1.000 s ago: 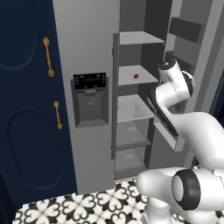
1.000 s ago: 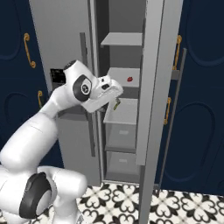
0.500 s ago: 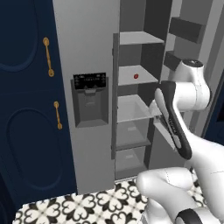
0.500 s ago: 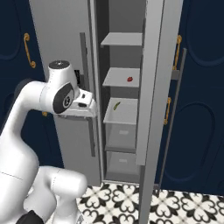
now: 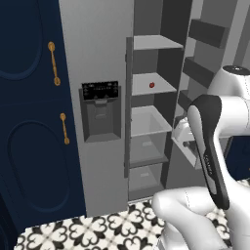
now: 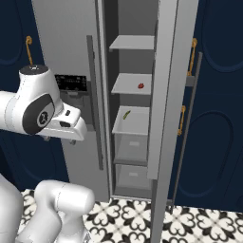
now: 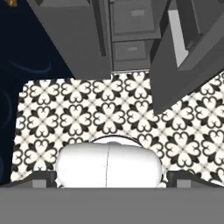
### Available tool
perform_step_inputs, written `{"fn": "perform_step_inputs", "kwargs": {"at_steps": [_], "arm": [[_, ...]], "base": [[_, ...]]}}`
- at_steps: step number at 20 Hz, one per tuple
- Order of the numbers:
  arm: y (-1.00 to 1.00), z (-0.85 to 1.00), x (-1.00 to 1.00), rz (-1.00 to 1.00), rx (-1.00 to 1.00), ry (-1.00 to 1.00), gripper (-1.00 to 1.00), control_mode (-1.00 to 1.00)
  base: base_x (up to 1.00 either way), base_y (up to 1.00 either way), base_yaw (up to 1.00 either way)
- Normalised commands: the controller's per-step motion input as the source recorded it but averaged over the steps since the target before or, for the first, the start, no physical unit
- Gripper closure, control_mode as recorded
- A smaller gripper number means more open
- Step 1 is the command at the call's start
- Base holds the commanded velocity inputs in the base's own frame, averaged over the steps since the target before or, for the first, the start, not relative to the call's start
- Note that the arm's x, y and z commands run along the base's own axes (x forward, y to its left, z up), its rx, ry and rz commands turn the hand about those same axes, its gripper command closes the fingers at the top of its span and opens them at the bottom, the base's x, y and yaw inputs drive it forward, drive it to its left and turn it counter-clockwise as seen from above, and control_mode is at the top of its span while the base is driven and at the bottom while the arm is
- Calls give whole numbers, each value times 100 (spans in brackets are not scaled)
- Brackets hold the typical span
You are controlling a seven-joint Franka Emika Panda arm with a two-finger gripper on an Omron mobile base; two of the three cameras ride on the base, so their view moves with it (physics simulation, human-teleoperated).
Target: Take the strawberry from the fridge and place it on top of the pancake, located on the dining counter.
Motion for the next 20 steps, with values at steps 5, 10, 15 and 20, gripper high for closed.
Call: {"fn": "perform_step_inputs", "kwargs": {"at_steps": [5,10,15,20], "arm": [[-27,-43,-33,-1,-2,0,-100,-100],[0,-26,5,0,1,-3,-100,-100],[1,-22,19,-7,-7,-2,-100,-100],[0,0,0,-1,0,0,-100,-100]], "base": [[0,0,0],[0,0,0],[0,0,0],[0,0,0]]}}
